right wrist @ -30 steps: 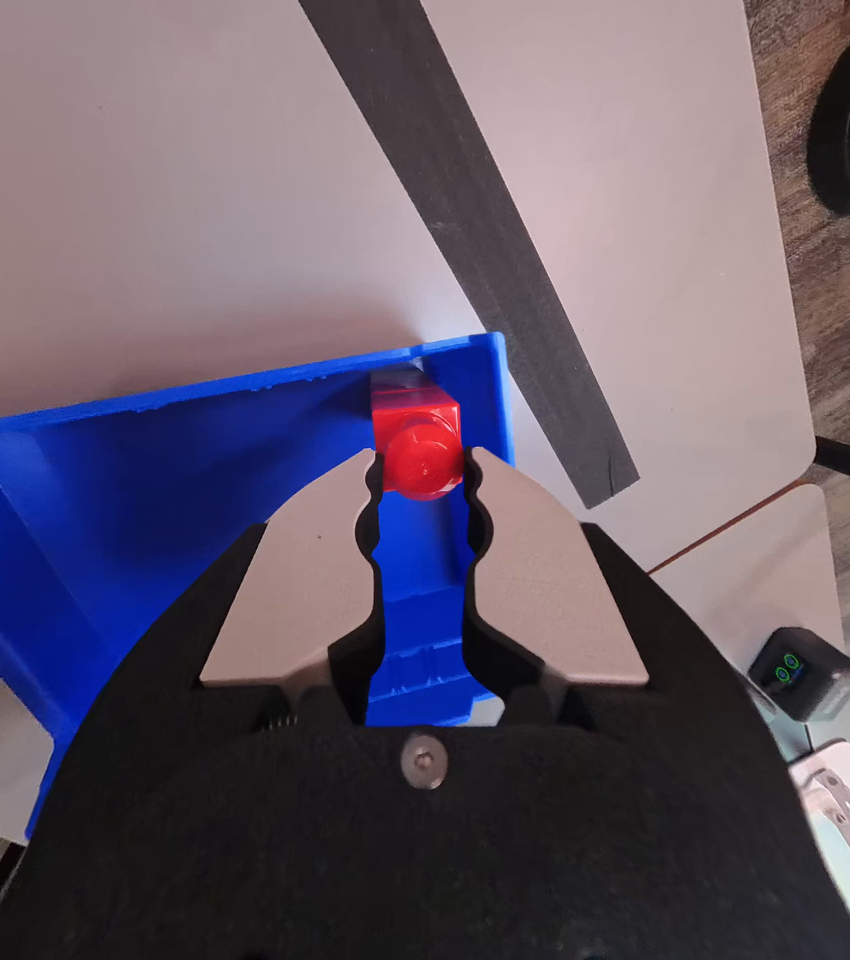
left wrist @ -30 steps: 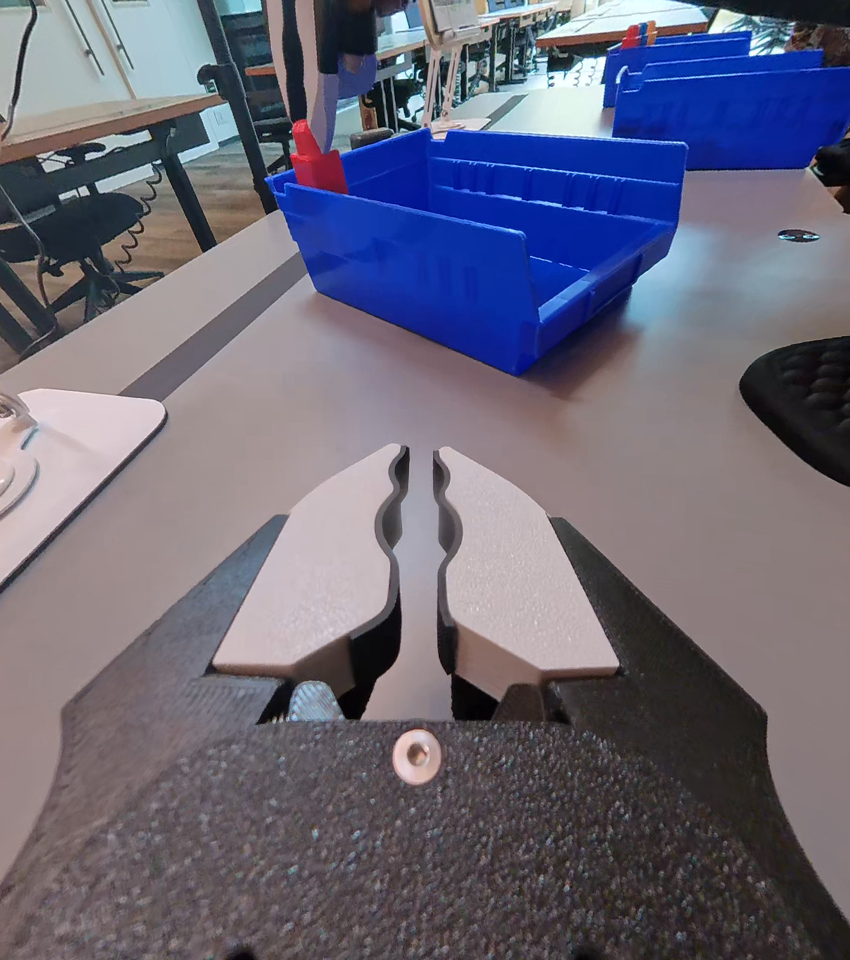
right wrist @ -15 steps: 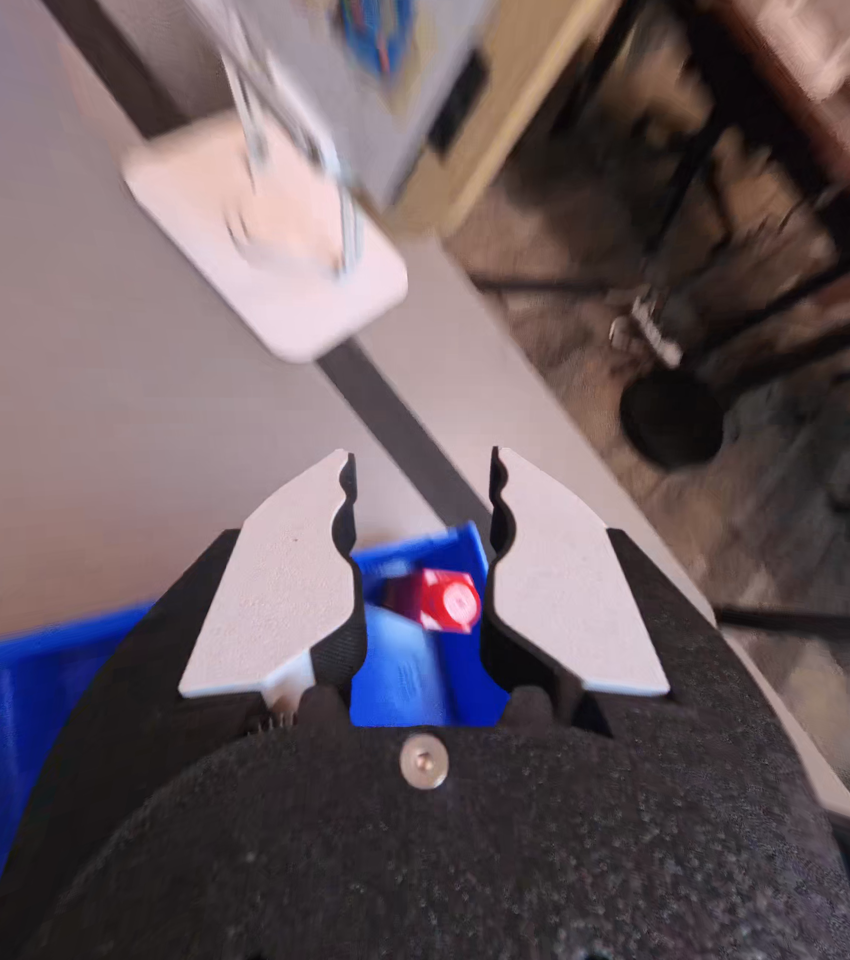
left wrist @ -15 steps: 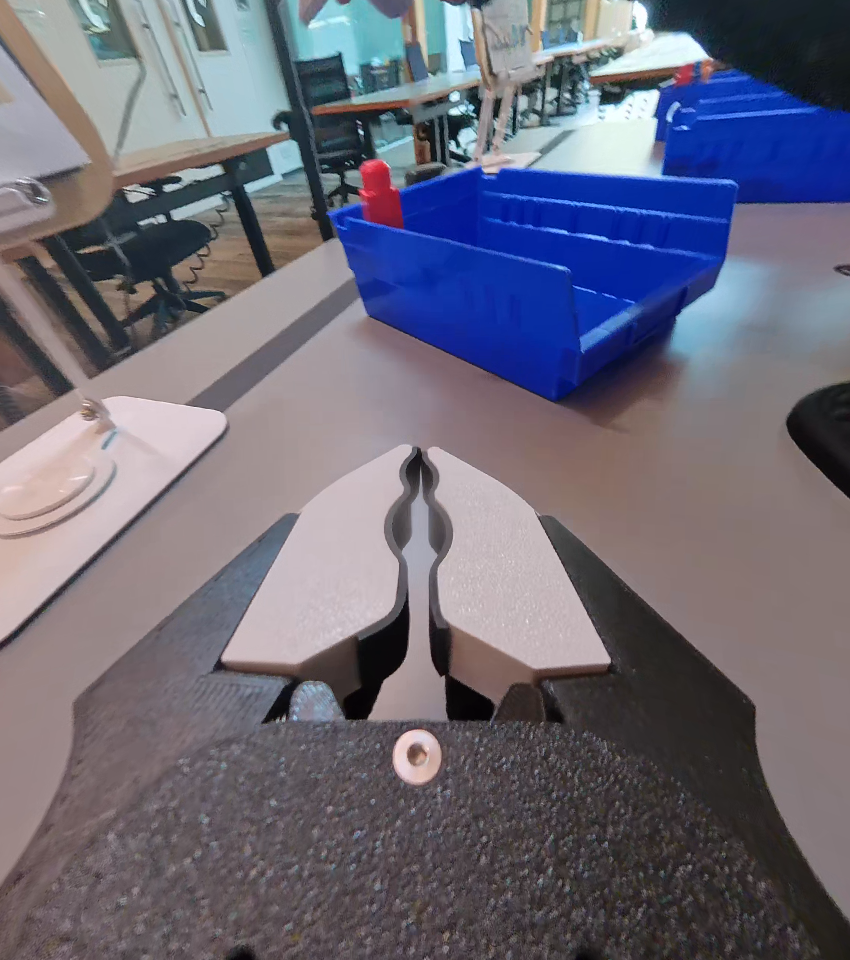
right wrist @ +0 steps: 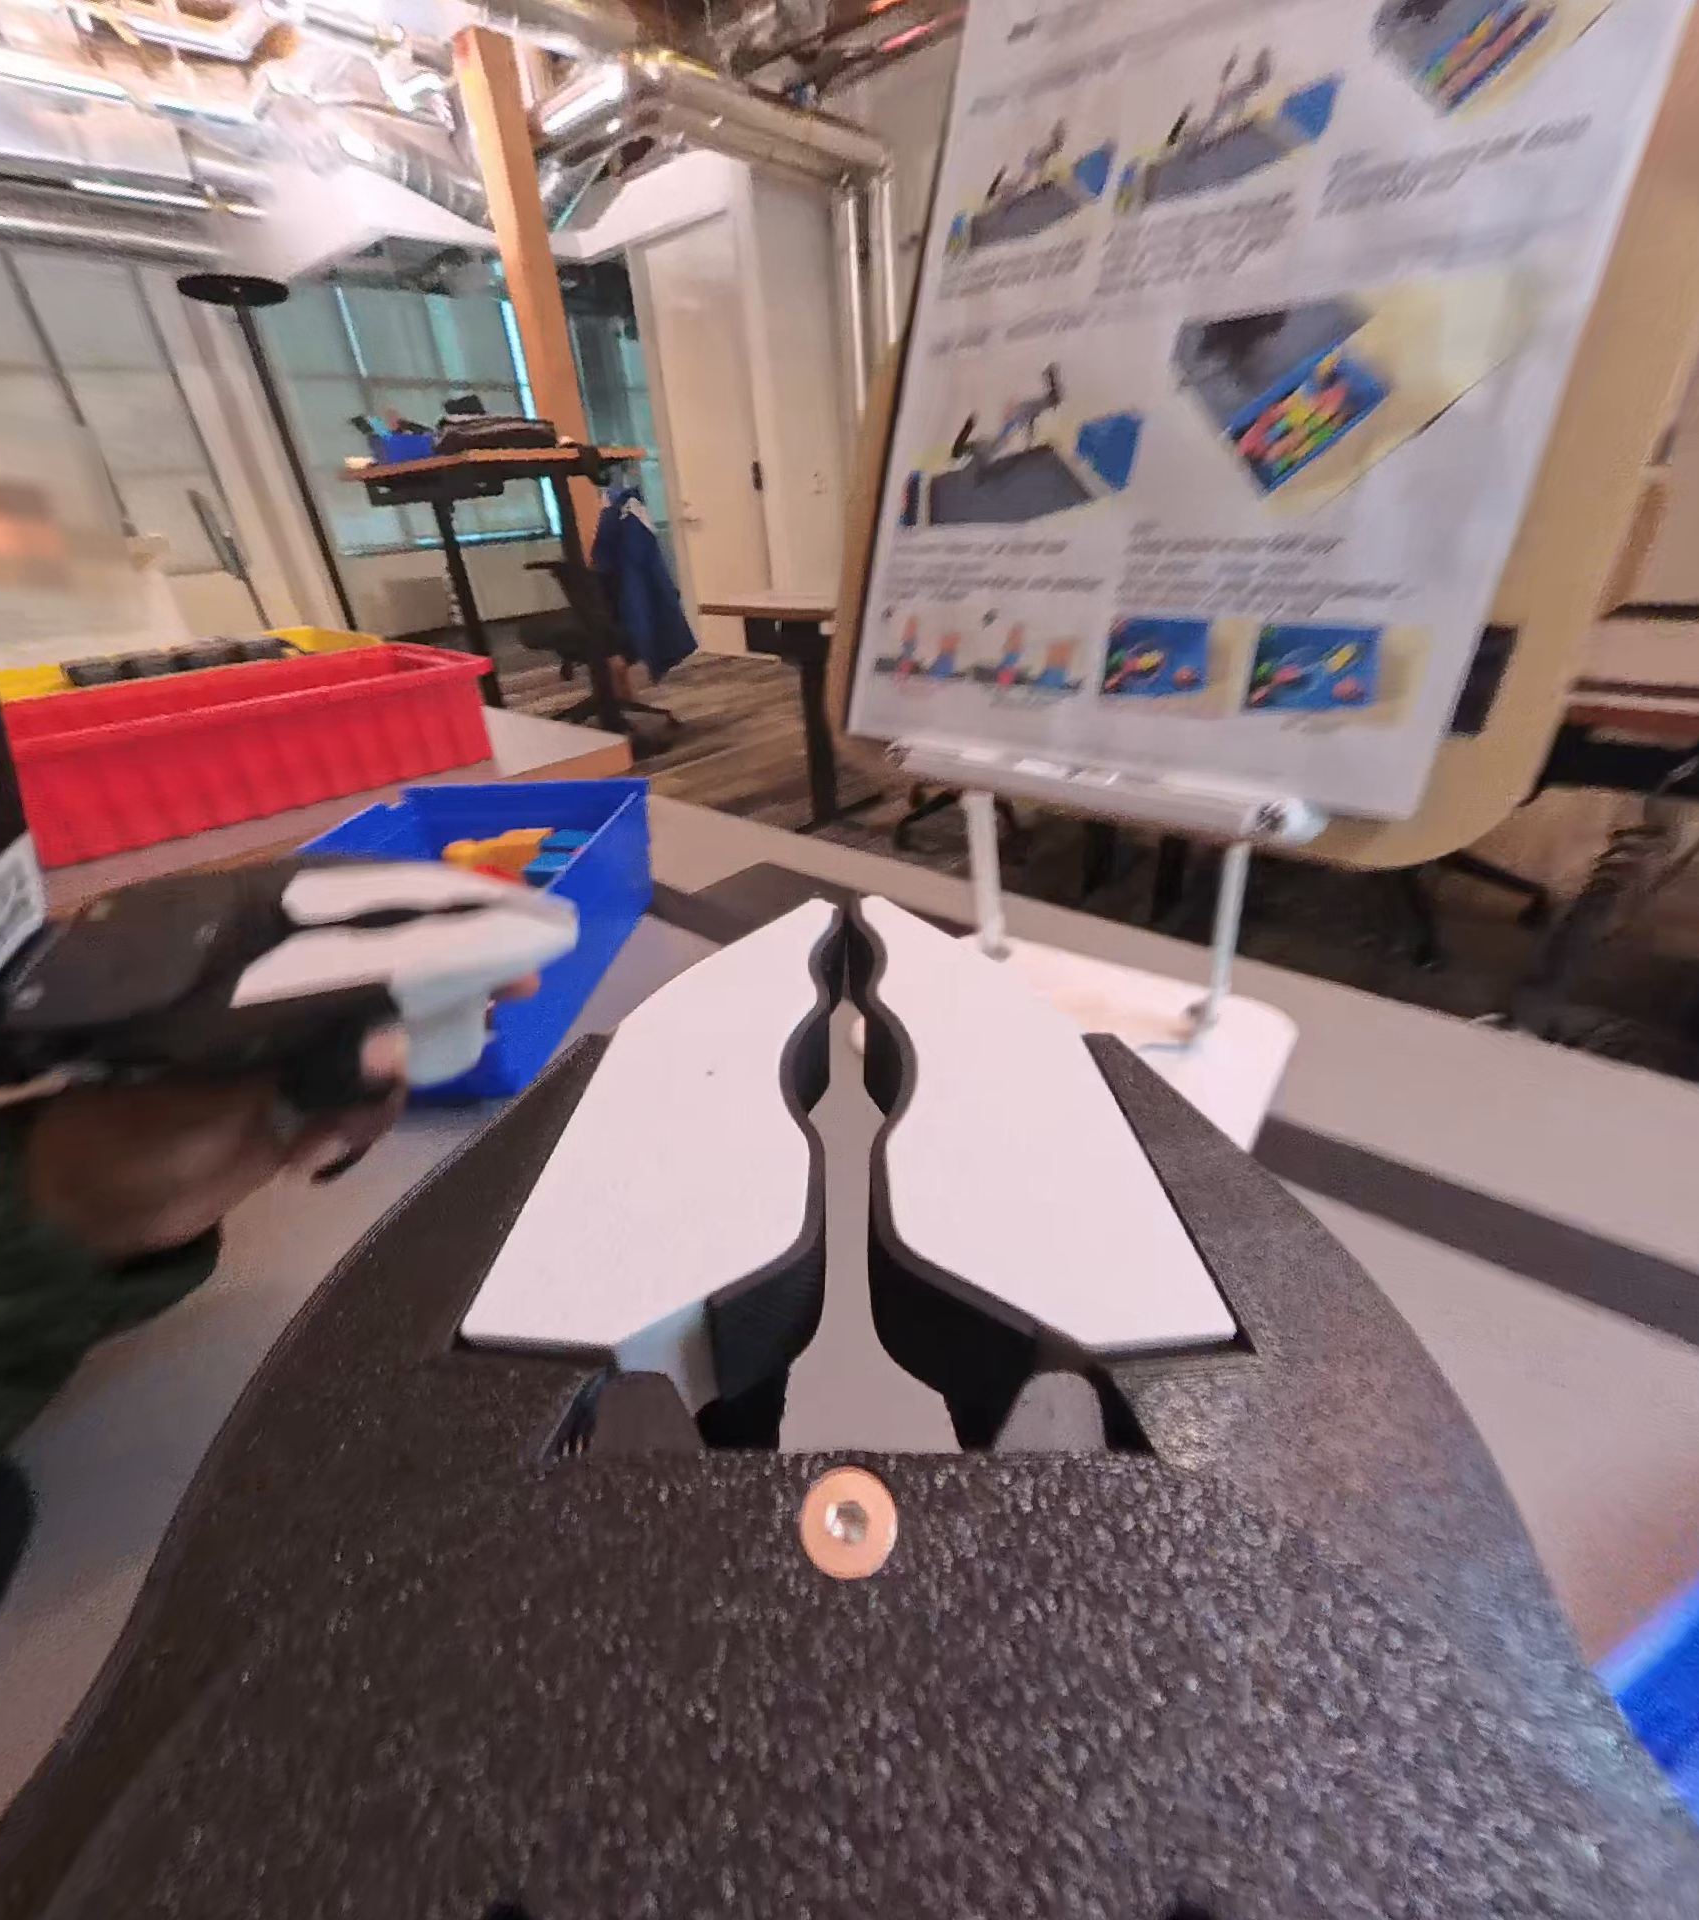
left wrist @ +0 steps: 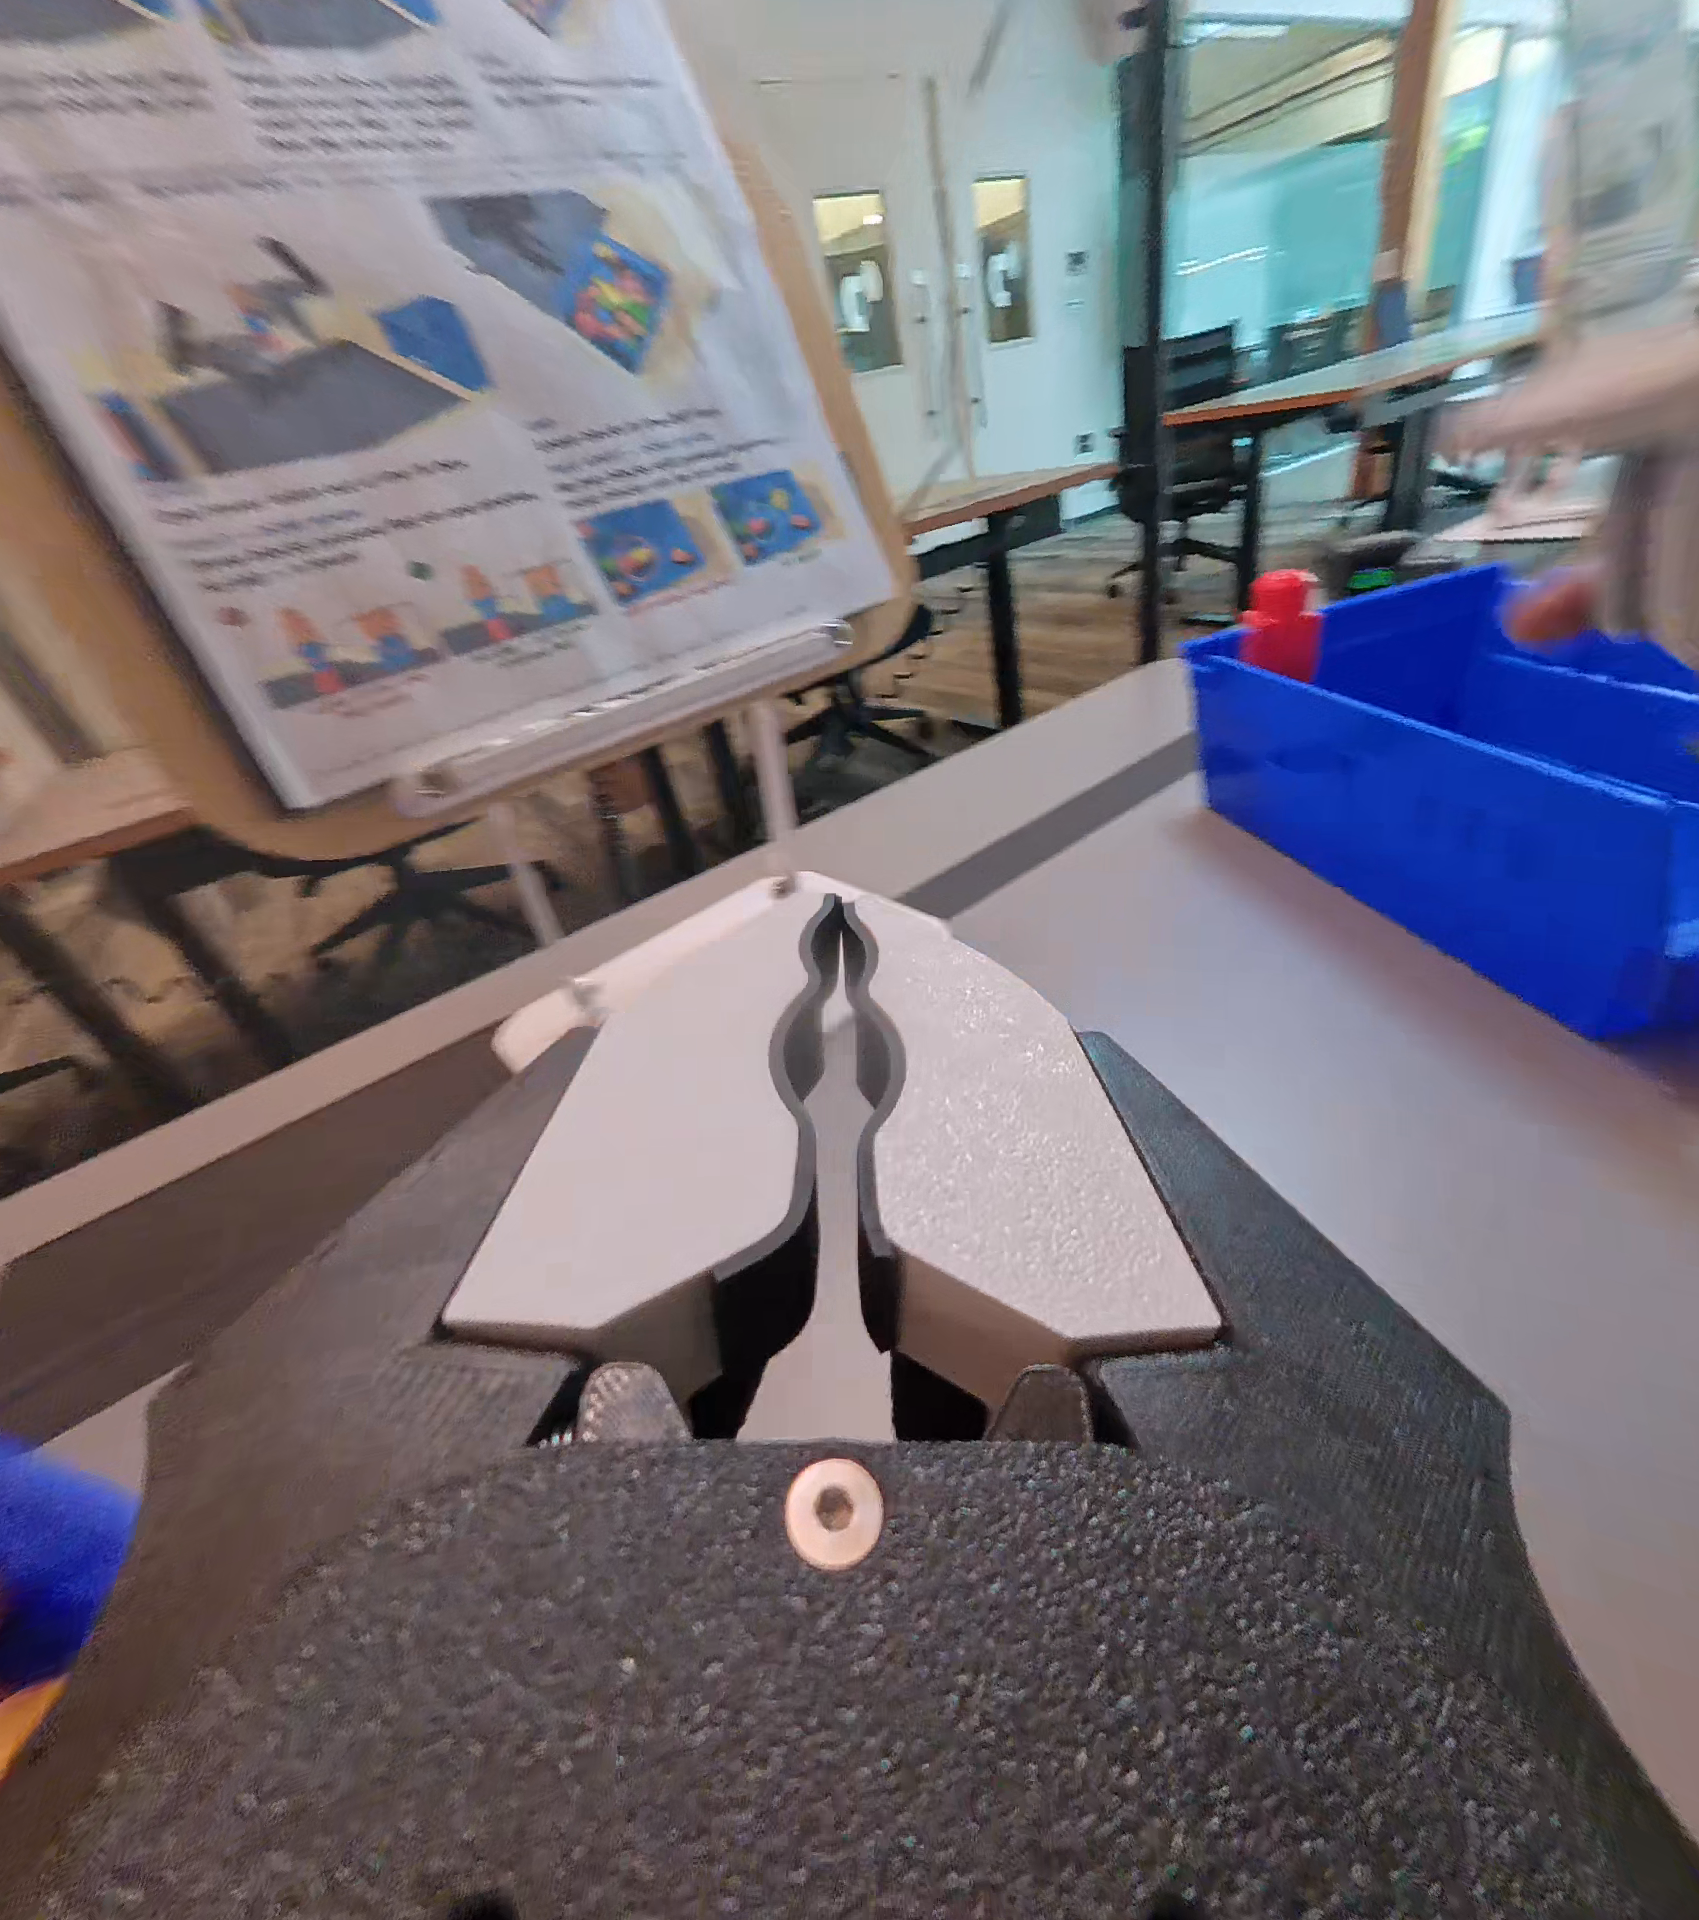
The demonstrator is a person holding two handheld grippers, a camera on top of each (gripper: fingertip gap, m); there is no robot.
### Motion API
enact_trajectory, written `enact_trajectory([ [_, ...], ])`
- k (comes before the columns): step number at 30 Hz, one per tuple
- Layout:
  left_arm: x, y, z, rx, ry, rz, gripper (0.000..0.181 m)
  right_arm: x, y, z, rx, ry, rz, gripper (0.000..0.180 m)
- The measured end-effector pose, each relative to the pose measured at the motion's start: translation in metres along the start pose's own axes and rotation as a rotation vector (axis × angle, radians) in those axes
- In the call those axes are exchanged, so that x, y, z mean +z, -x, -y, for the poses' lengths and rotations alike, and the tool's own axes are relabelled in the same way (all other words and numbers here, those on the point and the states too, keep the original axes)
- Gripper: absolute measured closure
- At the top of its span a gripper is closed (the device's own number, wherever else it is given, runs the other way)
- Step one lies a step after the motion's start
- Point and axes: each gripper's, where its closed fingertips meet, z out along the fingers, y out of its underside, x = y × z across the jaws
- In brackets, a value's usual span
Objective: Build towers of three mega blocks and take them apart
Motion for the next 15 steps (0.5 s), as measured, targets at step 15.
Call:
enact_trajectory([
  [15, -0.077, 0.24, -0.125, -0.266, 0.604, 0.448, 0.141, -0.014, 0.031, -0.024, 0.087, -0.005, 0.195, 0.179],
])
